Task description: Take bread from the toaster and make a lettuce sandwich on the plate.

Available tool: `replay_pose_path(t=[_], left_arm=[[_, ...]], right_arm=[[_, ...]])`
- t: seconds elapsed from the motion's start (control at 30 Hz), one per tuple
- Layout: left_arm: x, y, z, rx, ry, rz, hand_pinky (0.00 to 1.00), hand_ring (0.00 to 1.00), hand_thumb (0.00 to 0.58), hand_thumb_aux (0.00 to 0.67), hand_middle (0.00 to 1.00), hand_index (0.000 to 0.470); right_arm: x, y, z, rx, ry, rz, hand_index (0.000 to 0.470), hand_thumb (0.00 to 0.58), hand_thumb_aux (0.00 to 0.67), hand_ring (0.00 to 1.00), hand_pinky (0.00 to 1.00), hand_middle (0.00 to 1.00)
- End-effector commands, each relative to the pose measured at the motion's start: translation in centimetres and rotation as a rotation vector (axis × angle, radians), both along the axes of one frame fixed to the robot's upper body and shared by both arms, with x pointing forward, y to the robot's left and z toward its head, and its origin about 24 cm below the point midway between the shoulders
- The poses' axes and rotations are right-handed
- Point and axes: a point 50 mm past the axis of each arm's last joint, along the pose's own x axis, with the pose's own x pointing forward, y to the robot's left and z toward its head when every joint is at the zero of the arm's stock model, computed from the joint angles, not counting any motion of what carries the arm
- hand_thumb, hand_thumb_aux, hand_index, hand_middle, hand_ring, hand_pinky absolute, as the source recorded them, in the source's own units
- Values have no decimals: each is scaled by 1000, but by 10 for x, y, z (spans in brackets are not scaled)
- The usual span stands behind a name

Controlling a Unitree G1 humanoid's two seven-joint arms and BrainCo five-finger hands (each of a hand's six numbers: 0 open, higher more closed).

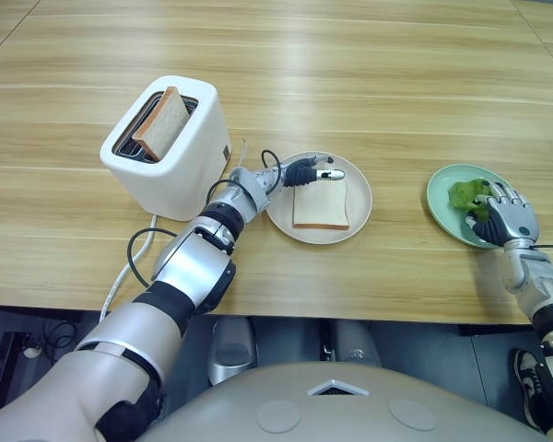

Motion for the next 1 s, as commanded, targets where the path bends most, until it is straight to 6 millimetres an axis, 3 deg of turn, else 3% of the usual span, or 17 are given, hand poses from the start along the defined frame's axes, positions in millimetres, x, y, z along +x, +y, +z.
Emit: replay_pose_path(t=[0.03,0.1,0.27,0.4,0.57,0.8,1.0], left_arm=[[2,7,-2,72,-50,10,0,0,0,0,0,0],[3,10,0,82,-80,7,0,0,0,0,0,0],[4,15,9,5,-123,-9,0,0,0,0,0,0],[4,19,24,-183,-115,-20,0,0,0,0,0,0],[5,35,57,-471,-188,-9,0,0,0,0,0,0],[-22,59,103,-812,-359,-47,0,0,0,0,0,0],[-50,89,127,-847,-547,18,0,0,0,0,0,0]], right_arm=[[0,-1,13,7,-88,9,460,580,670,0,0,0],[1,0,21,11,-149,21,438,579,638,0,0,0],[2,14,42,93,-285,88,460,580,670,0,0,0],[3,29,56,178,-367,154,460,580,670,0,0,0],[7,48,68,226,-410,231,460,580,670,0,0,0],[25,83,83,268,-440,360,460,580,670,0,0,0],[62,136,83,295,-398,519,460,580,670,0,0,0]])
